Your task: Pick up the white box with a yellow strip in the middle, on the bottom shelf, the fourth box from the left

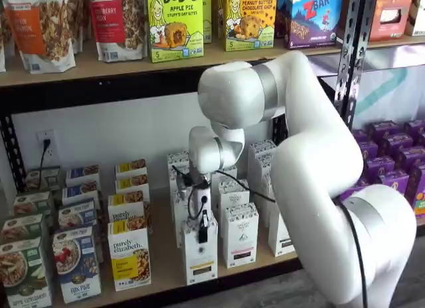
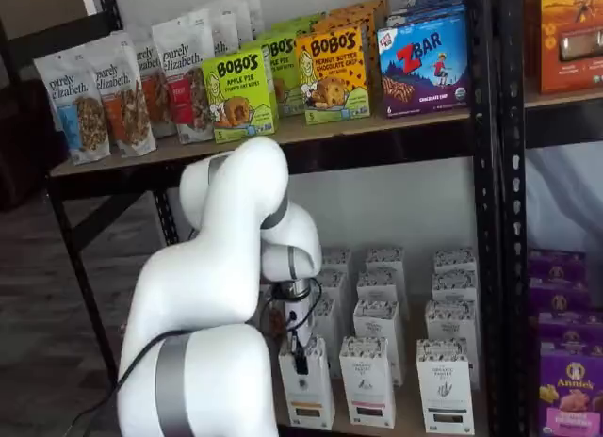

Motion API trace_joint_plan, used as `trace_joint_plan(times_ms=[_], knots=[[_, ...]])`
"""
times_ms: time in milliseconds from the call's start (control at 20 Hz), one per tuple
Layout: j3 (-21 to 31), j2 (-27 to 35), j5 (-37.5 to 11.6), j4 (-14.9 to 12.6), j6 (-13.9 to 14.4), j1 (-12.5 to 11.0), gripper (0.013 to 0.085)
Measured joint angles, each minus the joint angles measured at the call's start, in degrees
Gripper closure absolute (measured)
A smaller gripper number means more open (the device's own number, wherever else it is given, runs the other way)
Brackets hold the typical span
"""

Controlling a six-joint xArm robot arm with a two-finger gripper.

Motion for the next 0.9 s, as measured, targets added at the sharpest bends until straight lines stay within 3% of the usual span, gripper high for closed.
trace_joint_plan(times_ms=[900], knots=[[21.5, -14.0, -9.4, -1.3, 2.1, 1.3, 0.0490]])
